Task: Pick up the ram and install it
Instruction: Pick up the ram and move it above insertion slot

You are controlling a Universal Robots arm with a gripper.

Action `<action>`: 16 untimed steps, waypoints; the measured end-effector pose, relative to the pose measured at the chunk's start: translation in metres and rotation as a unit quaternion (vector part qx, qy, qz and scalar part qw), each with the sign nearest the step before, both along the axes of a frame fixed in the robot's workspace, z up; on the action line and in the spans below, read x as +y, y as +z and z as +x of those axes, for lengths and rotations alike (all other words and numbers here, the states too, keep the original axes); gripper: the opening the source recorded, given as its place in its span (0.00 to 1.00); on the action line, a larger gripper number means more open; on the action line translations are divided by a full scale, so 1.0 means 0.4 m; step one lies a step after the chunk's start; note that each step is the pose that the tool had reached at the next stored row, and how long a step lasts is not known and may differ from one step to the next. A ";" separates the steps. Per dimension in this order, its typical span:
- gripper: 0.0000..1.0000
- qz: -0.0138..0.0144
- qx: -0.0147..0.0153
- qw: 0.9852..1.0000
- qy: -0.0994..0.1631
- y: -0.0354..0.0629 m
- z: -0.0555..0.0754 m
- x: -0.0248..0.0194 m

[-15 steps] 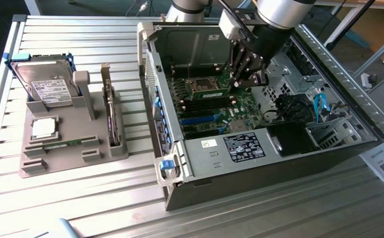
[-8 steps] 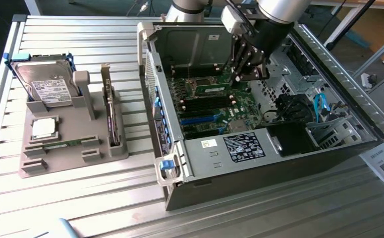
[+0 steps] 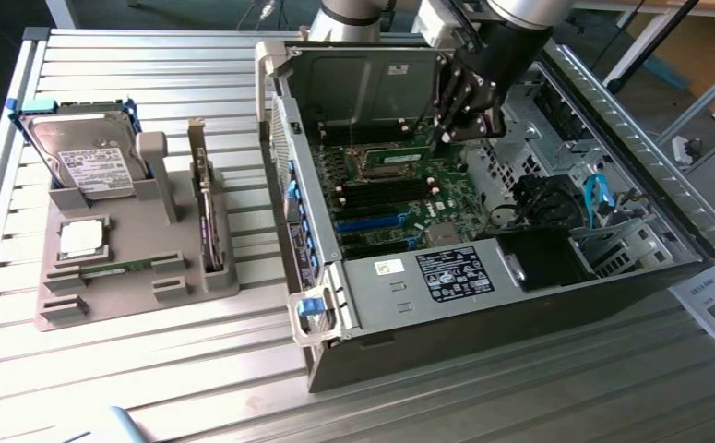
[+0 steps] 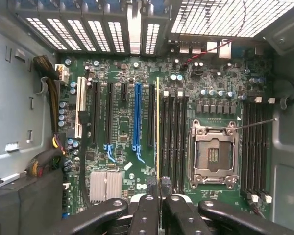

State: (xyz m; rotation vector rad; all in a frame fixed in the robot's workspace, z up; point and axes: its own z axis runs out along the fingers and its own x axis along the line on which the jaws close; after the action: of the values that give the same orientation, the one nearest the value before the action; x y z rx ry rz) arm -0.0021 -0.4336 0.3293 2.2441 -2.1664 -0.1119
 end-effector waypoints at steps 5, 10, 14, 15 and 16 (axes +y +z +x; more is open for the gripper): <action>0.12 -0.009 0.001 1.000 0.000 0.031 0.004 0.006; 0.12 -0.013 0.001 1.000 0.000 0.043 0.005 0.035; 0.12 -0.017 0.001 1.000 0.000 0.044 0.005 0.047; 0.12 -0.017 0.001 1.000 0.000 0.044 0.005 0.047; 0.12 -0.017 0.001 1.000 0.000 0.044 0.005 0.047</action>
State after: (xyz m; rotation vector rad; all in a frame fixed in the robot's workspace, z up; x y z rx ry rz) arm -0.0003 -0.4149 0.3468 2.2246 -2.1504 -0.0759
